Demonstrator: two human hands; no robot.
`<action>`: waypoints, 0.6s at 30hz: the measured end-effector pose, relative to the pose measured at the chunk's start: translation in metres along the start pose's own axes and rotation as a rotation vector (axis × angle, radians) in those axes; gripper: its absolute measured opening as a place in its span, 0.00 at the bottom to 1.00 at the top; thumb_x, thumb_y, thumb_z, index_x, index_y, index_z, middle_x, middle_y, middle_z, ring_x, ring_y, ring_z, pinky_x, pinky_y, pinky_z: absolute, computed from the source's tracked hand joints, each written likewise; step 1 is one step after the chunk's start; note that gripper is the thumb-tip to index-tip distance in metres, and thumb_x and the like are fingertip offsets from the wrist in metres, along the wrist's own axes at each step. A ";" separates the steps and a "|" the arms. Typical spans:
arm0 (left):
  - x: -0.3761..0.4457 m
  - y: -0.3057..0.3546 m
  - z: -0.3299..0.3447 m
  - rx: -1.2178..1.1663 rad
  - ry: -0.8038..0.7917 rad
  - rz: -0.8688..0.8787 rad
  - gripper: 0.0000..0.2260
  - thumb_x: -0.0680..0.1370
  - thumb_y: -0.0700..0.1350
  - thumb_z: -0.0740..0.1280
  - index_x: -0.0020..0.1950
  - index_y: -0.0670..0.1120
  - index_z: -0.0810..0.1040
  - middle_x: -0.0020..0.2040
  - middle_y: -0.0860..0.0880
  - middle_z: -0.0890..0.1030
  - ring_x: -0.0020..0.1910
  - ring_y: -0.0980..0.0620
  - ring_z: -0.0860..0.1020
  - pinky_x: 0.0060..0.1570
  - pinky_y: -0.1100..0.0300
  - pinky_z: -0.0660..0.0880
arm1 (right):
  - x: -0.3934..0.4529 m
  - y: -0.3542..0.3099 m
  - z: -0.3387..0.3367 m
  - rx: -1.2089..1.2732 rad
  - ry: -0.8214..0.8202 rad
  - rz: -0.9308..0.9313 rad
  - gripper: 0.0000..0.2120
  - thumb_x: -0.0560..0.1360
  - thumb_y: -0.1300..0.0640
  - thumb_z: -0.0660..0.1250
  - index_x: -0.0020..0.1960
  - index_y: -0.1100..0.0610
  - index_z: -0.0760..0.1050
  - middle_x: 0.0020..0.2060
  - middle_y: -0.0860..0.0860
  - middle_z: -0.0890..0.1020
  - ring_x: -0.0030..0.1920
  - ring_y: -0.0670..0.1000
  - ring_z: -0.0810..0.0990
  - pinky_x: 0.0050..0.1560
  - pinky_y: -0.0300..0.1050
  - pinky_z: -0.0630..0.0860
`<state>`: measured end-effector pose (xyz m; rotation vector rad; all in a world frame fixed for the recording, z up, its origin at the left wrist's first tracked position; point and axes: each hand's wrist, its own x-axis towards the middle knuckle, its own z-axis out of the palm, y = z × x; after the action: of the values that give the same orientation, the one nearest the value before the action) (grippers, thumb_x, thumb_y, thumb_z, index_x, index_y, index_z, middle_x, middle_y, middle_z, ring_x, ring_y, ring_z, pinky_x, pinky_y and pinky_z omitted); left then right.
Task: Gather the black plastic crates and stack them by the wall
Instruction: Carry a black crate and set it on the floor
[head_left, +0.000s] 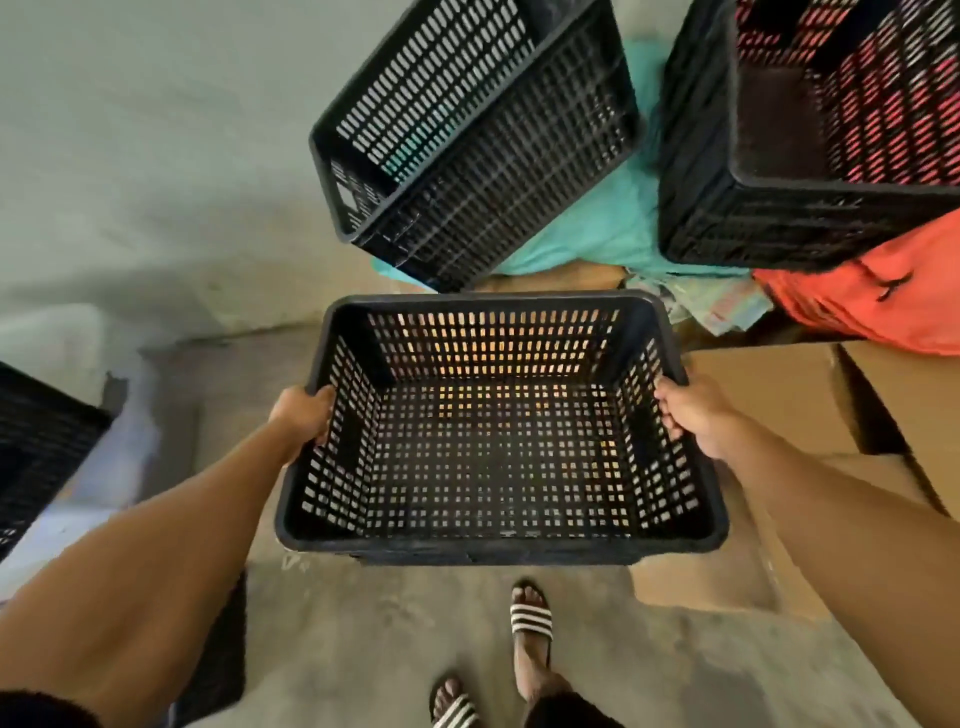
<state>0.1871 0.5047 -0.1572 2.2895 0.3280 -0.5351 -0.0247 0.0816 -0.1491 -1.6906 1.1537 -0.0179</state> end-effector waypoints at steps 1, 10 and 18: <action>0.008 -0.014 0.007 -0.017 0.010 -0.024 0.20 0.80 0.52 0.62 0.55 0.33 0.78 0.33 0.41 0.79 0.27 0.45 0.76 0.36 0.51 0.78 | 0.013 0.003 0.013 -0.016 -0.010 0.008 0.12 0.81 0.55 0.59 0.40 0.57 0.69 0.27 0.53 0.67 0.24 0.51 0.65 0.21 0.39 0.61; 0.088 -0.117 0.090 -0.143 0.031 -0.233 0.16 0.81 0.46 0.63 0.58 0.33 0.77 0.32 0.45 0.76 0.26 0.48 0.73 0.29 0.57 0.73 | 0.131 0.072 0.115 -0.099 0.000 0.161 0.10 0.80 0.52 0.62 0.41 0.55 0.71 0.28 0.51 0.71 0.19 0.46 0.68 0.15 0.34 0.64; 0.183 -0.196 0.188 -0.160 -0.036 -0.305 0.10 0.82 0.39 0.58 0.43 0.48 0.72 0.36 0.47 0.76 0.29 0.51 0.73 0.22 0.67 0.74 | 0.223 0.175 0.211 -0.139 -0.021 0.297 0.13 0.82 0.55 0.58 0.63 0.59 0.72 0.48 0.56 0.80 0.42 0.56 0.81 0.21 0.32 0.73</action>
<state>0.2205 0.5167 -0.4830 2.0842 0.6838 -0.6757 0.0853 0.0830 -0.4845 -1.6189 1.4060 0.2702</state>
